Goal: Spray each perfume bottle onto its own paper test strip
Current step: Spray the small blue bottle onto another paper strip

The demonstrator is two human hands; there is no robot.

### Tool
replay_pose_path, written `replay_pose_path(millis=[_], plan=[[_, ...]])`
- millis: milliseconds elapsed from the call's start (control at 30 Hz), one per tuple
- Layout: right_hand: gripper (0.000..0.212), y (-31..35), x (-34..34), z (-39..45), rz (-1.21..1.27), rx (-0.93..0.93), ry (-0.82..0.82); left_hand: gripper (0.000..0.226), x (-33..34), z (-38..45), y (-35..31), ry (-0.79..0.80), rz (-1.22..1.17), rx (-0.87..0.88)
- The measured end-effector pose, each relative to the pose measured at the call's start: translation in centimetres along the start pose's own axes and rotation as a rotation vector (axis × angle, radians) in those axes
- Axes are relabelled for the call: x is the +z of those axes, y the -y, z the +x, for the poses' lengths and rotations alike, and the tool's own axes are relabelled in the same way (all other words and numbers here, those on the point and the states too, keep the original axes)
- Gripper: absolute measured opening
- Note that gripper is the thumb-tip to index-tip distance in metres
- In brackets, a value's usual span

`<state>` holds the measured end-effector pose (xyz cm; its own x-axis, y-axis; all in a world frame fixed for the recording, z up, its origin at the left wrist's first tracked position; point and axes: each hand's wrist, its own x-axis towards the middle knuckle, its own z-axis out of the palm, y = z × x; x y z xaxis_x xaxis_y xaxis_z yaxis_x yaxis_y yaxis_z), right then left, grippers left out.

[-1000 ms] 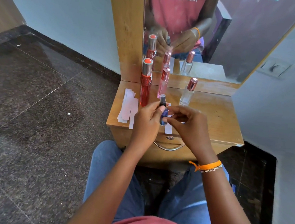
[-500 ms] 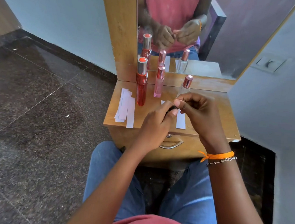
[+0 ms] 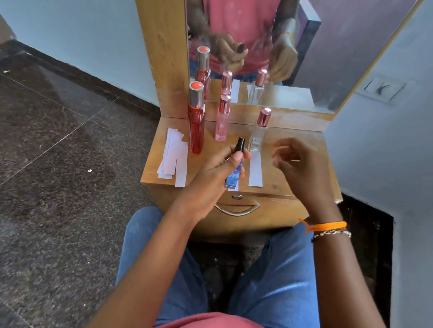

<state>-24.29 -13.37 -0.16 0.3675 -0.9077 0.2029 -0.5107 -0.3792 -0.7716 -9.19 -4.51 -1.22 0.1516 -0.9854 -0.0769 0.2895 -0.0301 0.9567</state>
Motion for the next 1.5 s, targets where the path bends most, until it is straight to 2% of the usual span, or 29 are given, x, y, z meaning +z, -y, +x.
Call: replay_pose_path(millis=[133,267,367,433,500,567,667,733,867,967,1033,1333,1400,1500], plan=[[0.037,-1.2,1.3,-0.3,-0.123,-0.005,-0.075,0.021,0.1,0.2,0.0,-0.055,0.208,0.065],[0.036,-1.7,1.8,-0.4,-0.144,-0.008,-0.063,0.019,0.1,0.4,0.1,-0.119,0.243,0.078],[0.041,-1.4,1.6,-1.0,-0.166,-0.068,-0.129,0.02,0.4,0.6,0.2,-0.164,0.257,0.114],[0.036,-0.5,1.6,-1.5,-0.073,-0.14,-0.143,0.022,0.4,0.8,0.2,-0.184,0.28,0.135],[0.03,0.5,1.9,-2.3,0.111,-0.182,-0.027,0.023,0.6,0.9,0.1,-0.195,0.29,0.144],[0.036,1.1,2.6,-2.8,0.222,-0.172,0.07,0.02,0.8,1.1,0.1,-0.208,0.312,0.151],[0.049,0.7,3.1,-2.8,0.206,-0.145,0.04,0.021,0.7,1.4,0.1,-0.168,0.366,0.109],[0.05,0.4,3.0,-2.7,0.192,-0.123,0.013,0.028,0.4,1.8,0.3,-0.18,0.531,0.086],[0.05,-0.1,2.7,-2.8,0.183,-0.11,-0.012,0.046,0.1,2.8,1.7,-0.332,1.143,0.149],[0.051,-0.2,2.8,-2.9,0.185,-0.121,-0.007,0.062,0.2,3.7,2.7,-0.326,1.343,0.056],[0.051,-0.2,2.8,-2.9,0.185,-0.119,0.0,0.06,0.4,3.9,3.1,-0.341,1.392,0.029],[0.054,0.4,2.2,-3.1,0.38,-0.071,0.089,0.031,0.2,3.3,2.8,-0.438,1.291,0.222],[0.05,0.4,2.1,-3.2,0.477,-0.045,0.142,0.037,0.2,3.0,2.6,-0.459,1.16,0.231],[0.045,0.5,2.1,-3.4,0.707,0.019,0.209,0.054,0.2,2.7,1.9,-0.437,0.841,0.104]])
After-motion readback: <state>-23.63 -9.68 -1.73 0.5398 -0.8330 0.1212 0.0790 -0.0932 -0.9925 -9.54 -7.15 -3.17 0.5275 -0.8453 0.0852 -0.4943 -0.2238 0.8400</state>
